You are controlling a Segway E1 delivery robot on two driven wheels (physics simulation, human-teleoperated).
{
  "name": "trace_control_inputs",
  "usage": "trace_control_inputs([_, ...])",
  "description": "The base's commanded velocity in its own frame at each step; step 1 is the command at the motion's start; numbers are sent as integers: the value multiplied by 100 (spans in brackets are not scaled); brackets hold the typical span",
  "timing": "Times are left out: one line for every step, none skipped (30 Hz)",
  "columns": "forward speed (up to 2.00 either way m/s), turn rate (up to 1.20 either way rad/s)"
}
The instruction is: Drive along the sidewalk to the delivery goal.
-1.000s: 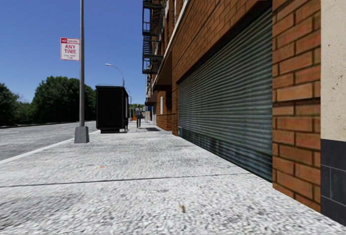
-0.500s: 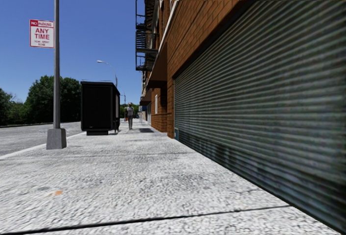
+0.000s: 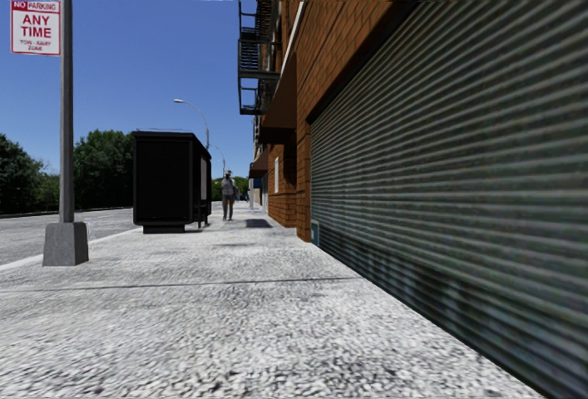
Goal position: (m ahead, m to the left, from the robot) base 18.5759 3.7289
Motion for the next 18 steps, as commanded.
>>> trace_control_inputs([200,13])
trace_control_inputs([200,4])
trace_control_inputs([200,4])
trace_control_inputs([200,1])
trace_control_inputs([200,0])
trace_control_inputs([200,0])
trace_control_inputs([200,0])
trace_control_inputs([200,0])
trace_control_inputs([200,0])
trace_control_inputs([200,0])
trace_control_inputs([200,0])
trace_control_inputs([200,0])
trace_control_inputs([200,0])
trace_control_inputs([200,0])
trace_control_inputs([200,0])
trace_control_inputs([200,0])
trace_control_inputs([200,0])
trace_control_inputs([200,3])
